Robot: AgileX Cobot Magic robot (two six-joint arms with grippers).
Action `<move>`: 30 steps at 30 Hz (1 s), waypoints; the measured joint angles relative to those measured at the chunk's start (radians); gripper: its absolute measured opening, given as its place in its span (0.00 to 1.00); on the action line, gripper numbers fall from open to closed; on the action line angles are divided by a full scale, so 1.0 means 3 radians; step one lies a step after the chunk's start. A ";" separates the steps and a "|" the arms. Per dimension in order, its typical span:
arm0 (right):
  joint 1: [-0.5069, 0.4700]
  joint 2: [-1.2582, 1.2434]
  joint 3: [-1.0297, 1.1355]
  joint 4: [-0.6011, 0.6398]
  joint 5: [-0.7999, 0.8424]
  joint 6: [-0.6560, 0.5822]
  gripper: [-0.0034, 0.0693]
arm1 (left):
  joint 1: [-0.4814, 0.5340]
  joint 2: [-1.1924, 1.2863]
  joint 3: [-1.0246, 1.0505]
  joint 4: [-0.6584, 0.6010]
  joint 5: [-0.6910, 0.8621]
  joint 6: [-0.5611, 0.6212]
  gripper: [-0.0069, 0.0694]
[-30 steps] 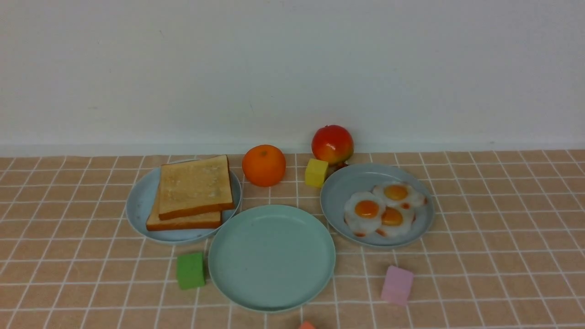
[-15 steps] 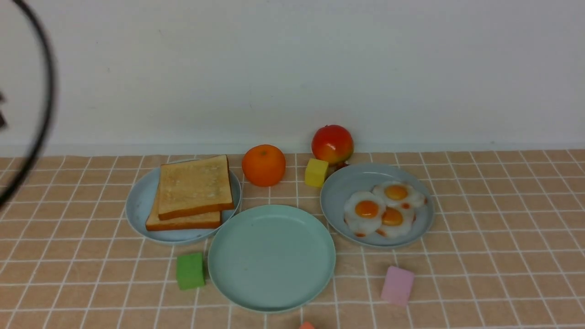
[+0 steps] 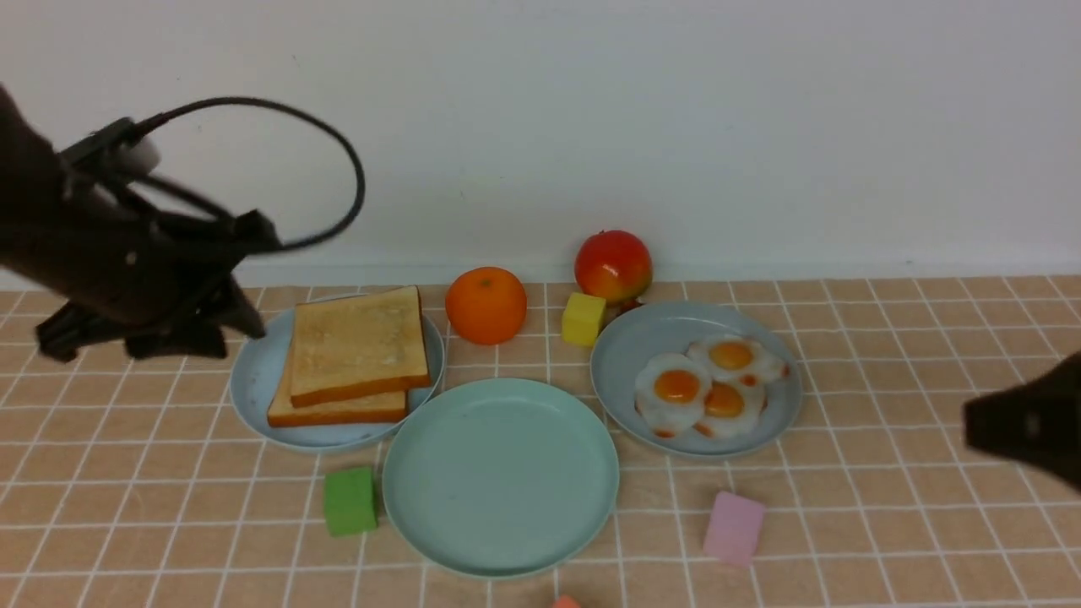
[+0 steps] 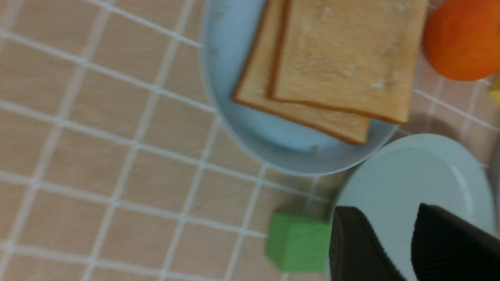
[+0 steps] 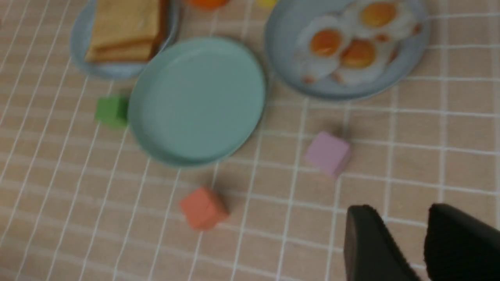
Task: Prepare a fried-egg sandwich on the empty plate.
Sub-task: Use the left arm to grab a slice of bread
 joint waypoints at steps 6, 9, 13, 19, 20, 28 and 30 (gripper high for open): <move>0.0206 0.0000 0.0000 0.0061 0.0055 -0.0109 0.38 | 0.0374 0.0704 -0.0423 -0.0642 0.0106 0.0605 0.40; 0.0210 0.0000 0.0000 0.0114 0.0055 -0.0108 0.38 | 0.0381 0.0960 -0.0542 -0.0638 0.0106 0.0652 0.42; 0.0210 0.0000 0.0000 0.0175 0.0055 -0.0108 0.38 | 0.0378 0.1212 -0.0676 -0.0642 0.0106 0.0673 0.44; 0.0210 0.0000 0.0000 0.0198 0.0055 -0.0108 0.38 | 0.0378 0.1532 -0.0858 -0.0699 0.0089 0.0779 0.45; 0.0210 0.0000 0.0000 0.0198 0.0055 -0.0108 0.38 | 0.0378 0.1557 -0.0866 -0.0738 0.0084 0.0812 0.45; 0.0210 0.0000 0.0000 0.0198 0.0055 -0.0108 0.38 | 0.0378 0.1721 -0.0877 -0.0944 0.0034 0.1175 0.45; 0.0210 0.0000 0.0000 0.0198 0.0055 -0.0108 0.38 | 0.0378 0.1750 -0.0880 -0.0947 0.0018 0.1187 0.45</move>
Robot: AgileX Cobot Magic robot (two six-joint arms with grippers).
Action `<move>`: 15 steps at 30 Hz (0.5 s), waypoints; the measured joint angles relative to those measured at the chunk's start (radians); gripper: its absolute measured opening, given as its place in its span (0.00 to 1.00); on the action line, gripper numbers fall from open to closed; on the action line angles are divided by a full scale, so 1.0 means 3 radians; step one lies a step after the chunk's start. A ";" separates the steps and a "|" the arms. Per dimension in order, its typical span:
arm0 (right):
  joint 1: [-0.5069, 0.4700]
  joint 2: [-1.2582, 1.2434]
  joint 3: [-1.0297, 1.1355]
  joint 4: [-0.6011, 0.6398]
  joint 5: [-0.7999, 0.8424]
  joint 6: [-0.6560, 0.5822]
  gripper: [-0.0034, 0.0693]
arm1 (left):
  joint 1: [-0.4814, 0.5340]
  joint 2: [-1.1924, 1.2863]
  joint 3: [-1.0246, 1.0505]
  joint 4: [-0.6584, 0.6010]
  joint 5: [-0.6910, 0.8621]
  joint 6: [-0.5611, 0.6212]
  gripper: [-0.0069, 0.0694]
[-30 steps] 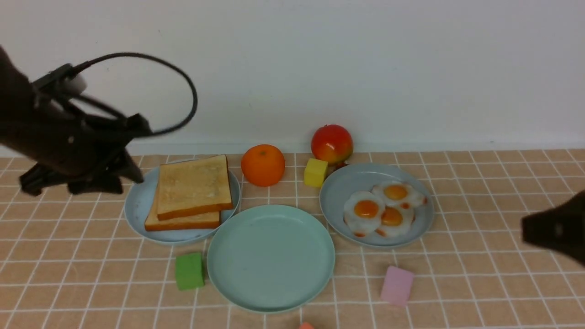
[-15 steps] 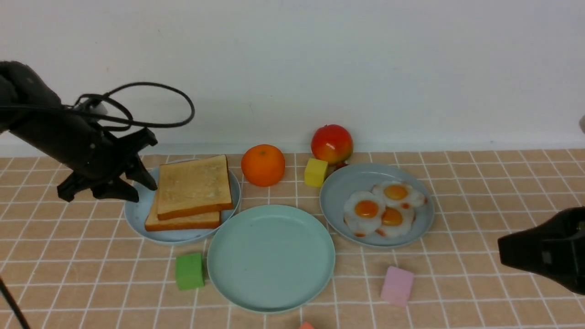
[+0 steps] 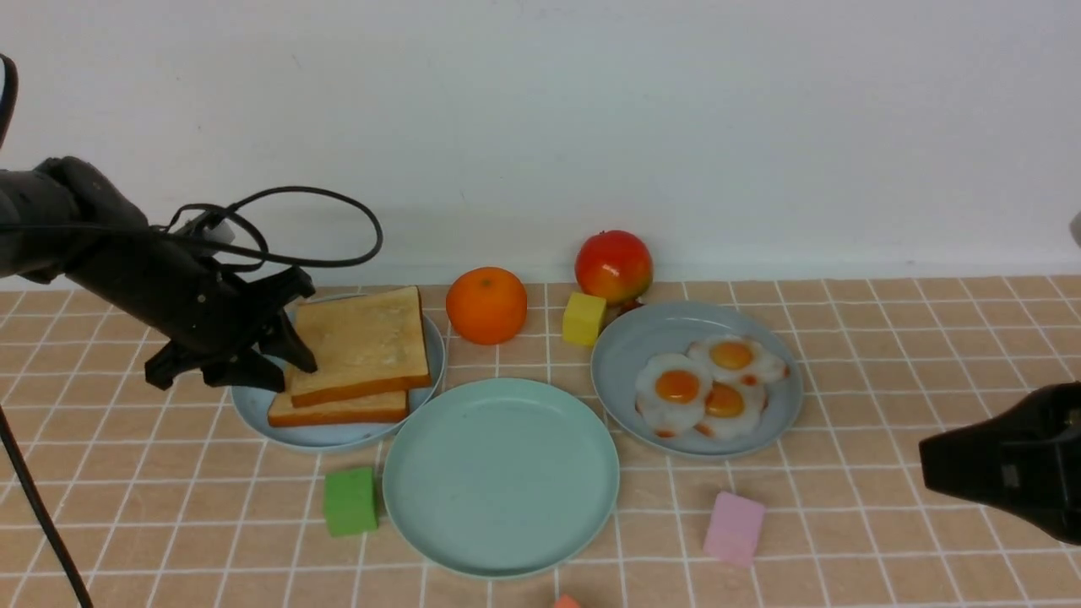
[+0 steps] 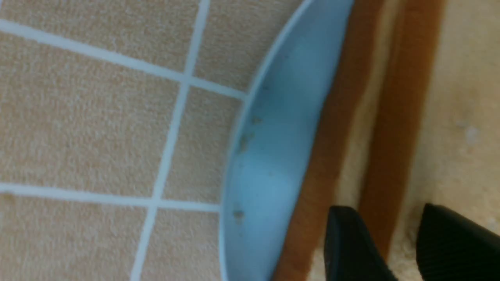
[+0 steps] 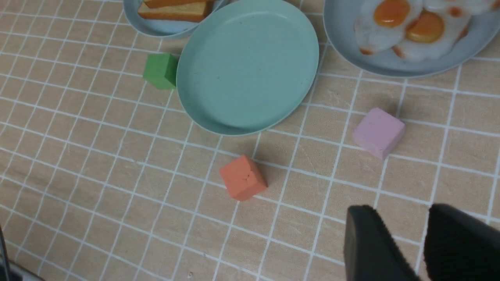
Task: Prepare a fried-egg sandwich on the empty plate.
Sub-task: Use the left arm to grab a slice of bread
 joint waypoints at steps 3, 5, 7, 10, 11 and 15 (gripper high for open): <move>0.0000 0.0000 0.0000 0.0000 0.0000 0.0000 0.38 | 0.0000 0.0009 0.0001 -0.0024 -0.0010 0.0077 0.42; 0.0000 0.0000 0.0000 0.0000 0.0000 0.0000 0.38 | 0.0000 0.0012 0.0001 -0.0032 -0.0010 0.0115 0.40; 0.0000 0.0000 0.0000 0.0000 0.0000 0.0000 0.38 | 0.0000 0.0023 -0.0003 -0.0062 -0.0010 0.0146 0.30; 0.0000 0.0000 0.0000 0.0000 0.0003 0.0000 0.38 | 0.0000 0.0033 -0.0003 -0.0082 -0.0007 0.0156 0.18; 0.0000 0.0000 0.0000 -0.0003 0.0007 -0.0003 0.38 | 0.0000 0.0033 -0.0003 -0.0089 0.0005 0.0156 0.13; 0.0000 0.0000 0.0000 -0.0003 0.0074 -0.0003 0.38 | 0.0000 0.0020 -0.0009 -0.0089 0.0077 0.0162 0.09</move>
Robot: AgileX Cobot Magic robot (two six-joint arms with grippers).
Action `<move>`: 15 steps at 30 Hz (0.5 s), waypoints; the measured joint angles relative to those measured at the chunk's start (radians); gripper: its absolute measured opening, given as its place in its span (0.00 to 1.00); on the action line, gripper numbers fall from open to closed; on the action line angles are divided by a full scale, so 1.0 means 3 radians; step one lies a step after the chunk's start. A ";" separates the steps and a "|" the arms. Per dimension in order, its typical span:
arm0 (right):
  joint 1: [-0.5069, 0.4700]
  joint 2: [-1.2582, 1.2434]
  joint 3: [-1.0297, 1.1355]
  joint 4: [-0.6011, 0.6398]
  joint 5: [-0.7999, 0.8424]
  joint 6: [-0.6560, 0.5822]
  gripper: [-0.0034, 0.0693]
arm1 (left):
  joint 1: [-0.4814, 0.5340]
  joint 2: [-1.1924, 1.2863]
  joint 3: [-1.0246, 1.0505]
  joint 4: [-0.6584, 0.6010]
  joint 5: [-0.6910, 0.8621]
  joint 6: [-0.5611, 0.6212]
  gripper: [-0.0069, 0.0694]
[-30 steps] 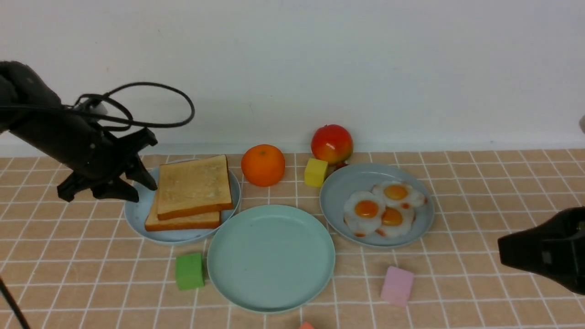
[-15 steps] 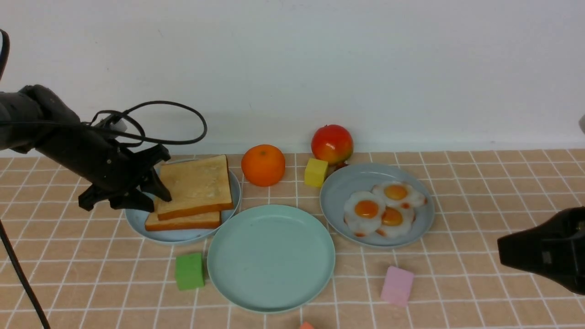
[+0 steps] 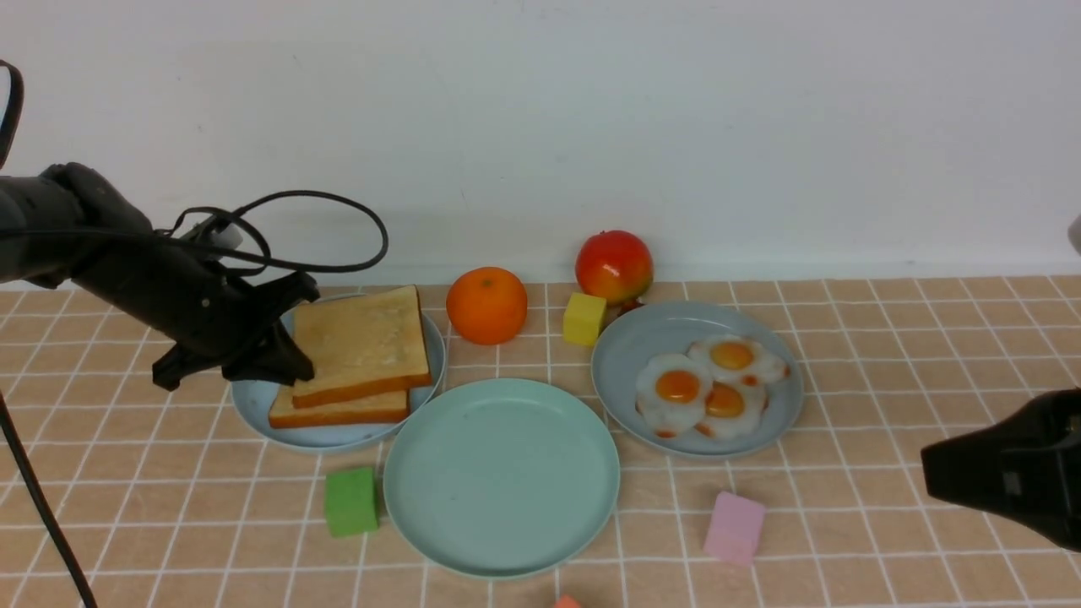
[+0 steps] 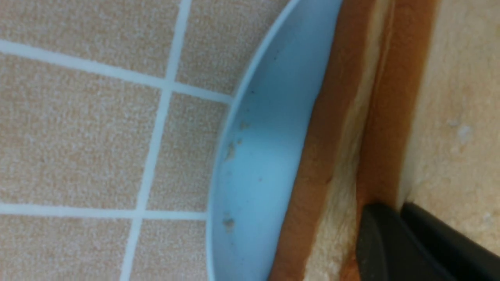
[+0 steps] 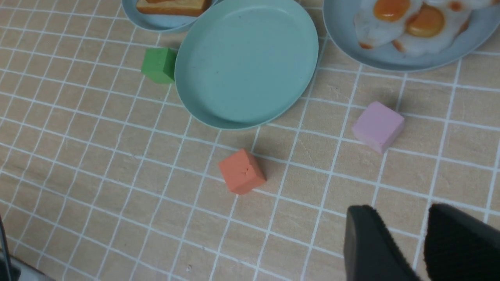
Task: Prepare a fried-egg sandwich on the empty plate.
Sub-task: Use the left arm to grab a slice of bread, then use the left arm to put a slice of bread into the empty plate in the middle
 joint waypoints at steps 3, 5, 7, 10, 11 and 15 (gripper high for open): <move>0.0000 0.0000 0.0000 0.0000 0.0008 0.0000 0.38 | 0.0000 -0.0095 0.0004 0.0022 0.0136 0.0003 0.09; 0.0000 0.0000 0.0000 0.0000 0.0012 0.0000 0.38 | 0.0000 -0.0172 0.0007 0.0002 0.0214 0.0023 0.09; 0.0000 0.0000 0.0000 -0.0007 0.0014 0.0000 0.38 | -0.0011 -0.0374 0.0051 -0.0145 0.0327 0.0162 0.09; 0.0000 0.0000 0.0000 -0.0010 0.0011 0.0000 0.38 | -0.0098 -0.0650 0.0206 -0.0370 0.0372 0.0432 0.09; 0.0000 0.0000 0.0000 -0.0010 0.0004 0.0000 0.38 | -0.0138 -0.0727 0.0273 -0.0424 0.0375 0.0501 0.09; 0.0000 0.0000 0.0000 -0.0014 0.0003 0.0000 0.38 | -0.0376 -0.1025 0.0709 -0.0577 0.0297 0.0671 0.09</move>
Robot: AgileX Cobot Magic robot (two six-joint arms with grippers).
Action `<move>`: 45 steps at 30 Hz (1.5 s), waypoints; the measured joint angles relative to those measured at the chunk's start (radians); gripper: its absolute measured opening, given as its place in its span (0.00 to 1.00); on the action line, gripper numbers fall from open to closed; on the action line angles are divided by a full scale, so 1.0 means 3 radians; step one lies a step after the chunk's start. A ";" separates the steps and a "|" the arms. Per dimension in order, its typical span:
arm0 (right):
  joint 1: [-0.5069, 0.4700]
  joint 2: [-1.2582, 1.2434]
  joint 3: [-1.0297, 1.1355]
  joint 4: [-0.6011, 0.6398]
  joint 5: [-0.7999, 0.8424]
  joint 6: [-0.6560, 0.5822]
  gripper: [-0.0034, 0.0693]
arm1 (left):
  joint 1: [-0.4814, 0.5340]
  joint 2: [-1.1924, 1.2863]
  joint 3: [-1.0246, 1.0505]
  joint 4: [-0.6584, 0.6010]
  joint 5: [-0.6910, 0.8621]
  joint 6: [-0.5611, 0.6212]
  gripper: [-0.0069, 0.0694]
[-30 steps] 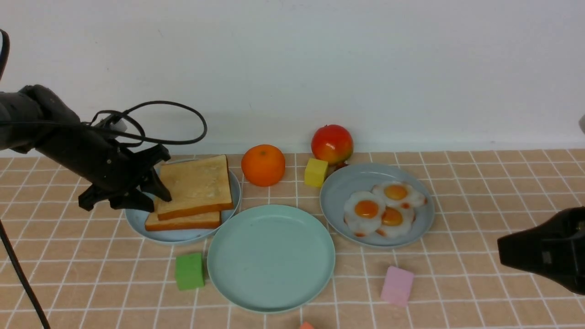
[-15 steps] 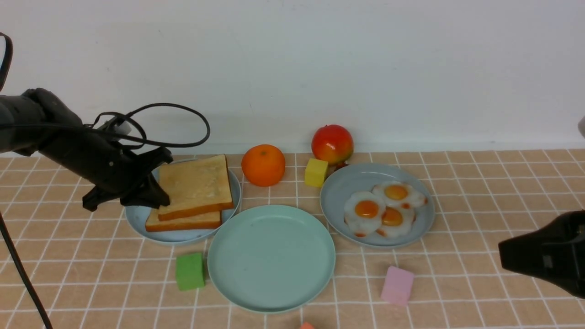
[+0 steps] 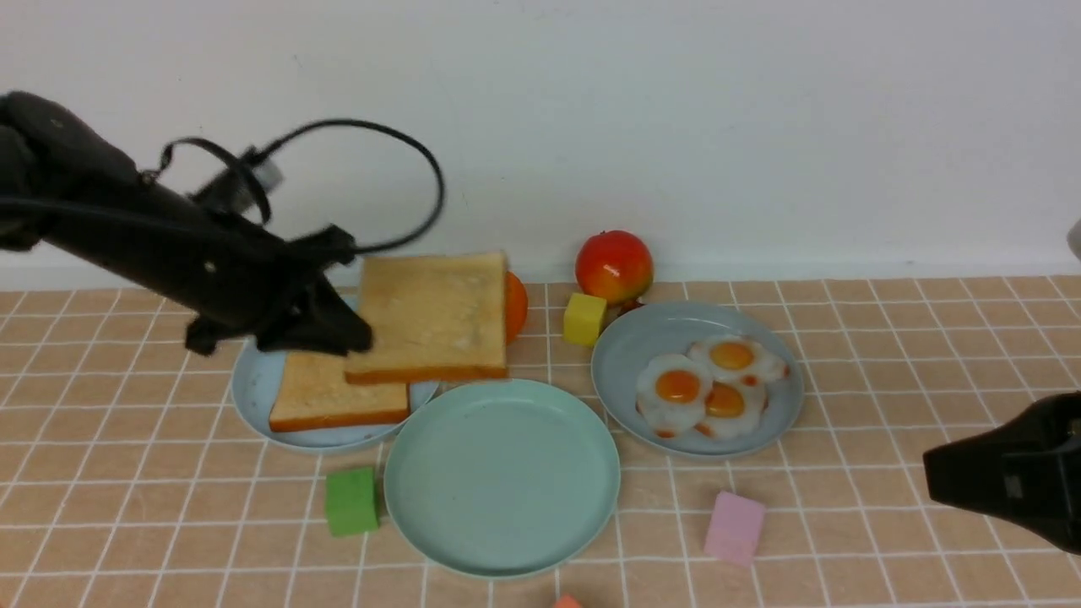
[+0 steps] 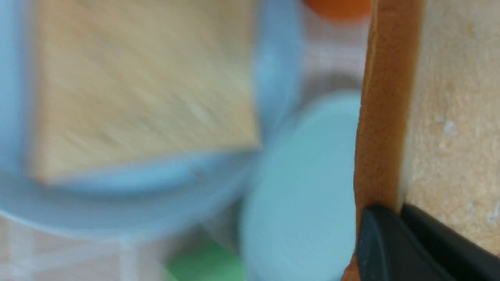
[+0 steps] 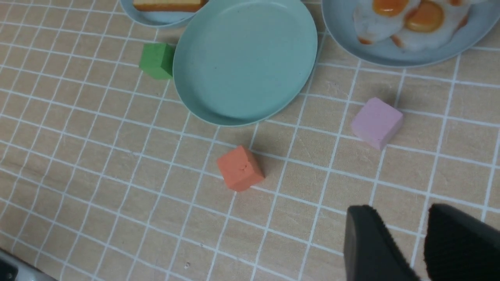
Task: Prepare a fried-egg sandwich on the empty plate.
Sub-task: Use the left arm to put a slice of bread into the empty plate in the middle, then use the right arm to grab a fried egg
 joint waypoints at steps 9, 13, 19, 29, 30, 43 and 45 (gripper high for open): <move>0.0000 0.0000 0.0000 -0.0004 0.0000 0.0000 0.38 | -0.0423 -0.0082 0.0951 -0.0201 -0.0774 0.0088 0.09; 0.0000 0.0000 0.0000 -0.0007 0.0000 0.0000 0.38 | -0.0550 -0.0082 0.0989 -0.0294 -0.1121 0.0124 0.09; 0.0000 0.0000 0.0000 -0.0038 0.0000 0.0000 0.38 | -0.0612 -0.0085 0.0989 -0.0332 -0.1272 0.0132 0.09; 0.0000 0.0000 0.0000 -0.0095 -0.0026 0.0000 0.38 | -0.0612 -0.0085 0.0989 -0.0339 -0.1272 0.0109 0.16; 0.0000 0.0000 0.0000 -0.0095 -0.0033 0.0000 0.38 | -0.0612 -0.0085 0.0989 -0.0339 -0.1275 0.0109 0.17; 0.0000 0.0005 0.0000 -0.0136 -0.0528 0.0000 0.38 | -0.0454 -0.0187 0.0729 -0.0183 -0.0957 0.0097 0.59; 0.0000 0.0087 -0.0051 -0.0156 -0.0594 0.0000 0.38 | -0.0355 -0.0319 0.0478 -0.0060 -0.0593 0.0113 0.62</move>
